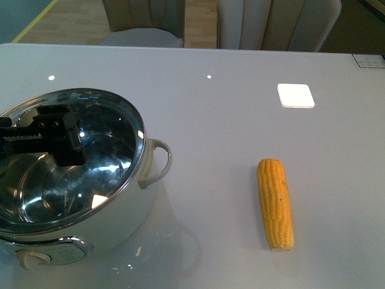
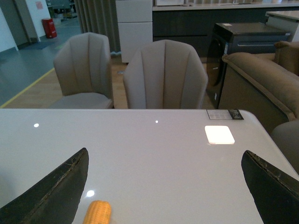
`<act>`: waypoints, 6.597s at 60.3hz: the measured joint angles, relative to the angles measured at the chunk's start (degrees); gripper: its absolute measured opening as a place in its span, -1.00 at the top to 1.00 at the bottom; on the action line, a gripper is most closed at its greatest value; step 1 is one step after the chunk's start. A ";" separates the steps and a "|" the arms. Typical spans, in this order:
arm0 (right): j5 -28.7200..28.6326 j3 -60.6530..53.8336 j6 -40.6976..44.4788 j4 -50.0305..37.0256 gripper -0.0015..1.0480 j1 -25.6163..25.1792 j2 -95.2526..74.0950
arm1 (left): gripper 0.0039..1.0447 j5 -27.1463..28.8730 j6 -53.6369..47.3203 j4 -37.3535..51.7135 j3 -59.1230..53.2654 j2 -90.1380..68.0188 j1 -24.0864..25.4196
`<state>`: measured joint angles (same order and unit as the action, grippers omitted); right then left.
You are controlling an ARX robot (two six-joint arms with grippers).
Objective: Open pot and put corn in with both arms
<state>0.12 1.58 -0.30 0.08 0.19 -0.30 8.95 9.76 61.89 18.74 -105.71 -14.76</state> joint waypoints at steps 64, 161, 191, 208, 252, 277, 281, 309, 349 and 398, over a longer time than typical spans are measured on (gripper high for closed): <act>0.02 0.00 0.00 0.00 -0.83 0.00 0.00 | 0.14 1.90 -4.79 3.32 2.27 -5.97 -0.24; 0.00 -0.02 0.00 0.00 -0.83 0.00 0.00 | 0.14 -24.68 -19.71 7.48 -3.10 2.45 56.89; 0.02 -0.02 0.00 0.00 -0.83 0.00 0.00 | 0.14 -22.34 -19.98 17.51 -3.39 -15.67 56.39; 0.00 -0.02 0.00 0.00 -0.83 0.00 0.00 | 0.14 -21.33 -19.98 17.57 -3.08 -20.46 56.33; 0.00 -0.02 0.00 0.00 -0.83 0.00 0.07 | 0.14 -16.59 -15.65 16.83 20.83 -37.44 52.09; 0.00 -0.02 0.00 0.00 -0.83 0.00 0.04 | 0.14 -15.85 -15.32 17.84 21.03 -40.98 52.00; 0.00 -0.02 0.00 0.00 -0.83 0.00 0.04 | 0.14 -16.00 -15.06 17.84 21.03 -40.98 52.00; 0.02 -0.02 0.00 0.00 -0.83 0.00 0.07 | -0.74 -16.26 -13.29 17.94 20.35 -40.98 52.04; 0.02 -0.02 0.00 0.00 -0.83 0.00 0.09 | -0.87 -17.59 -5.25 5.35 2.71 -4.20 53.57; 0.00 -0.02 0.00 0.00 -0.83 0.00 0.09 | -0.87 -11.34 4.39 -55.52 -9.66 74.58 36.09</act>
<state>0.12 1.56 -0.30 0.08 0.19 -0.21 -2.39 14.15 6.37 9.08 -31.14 21.32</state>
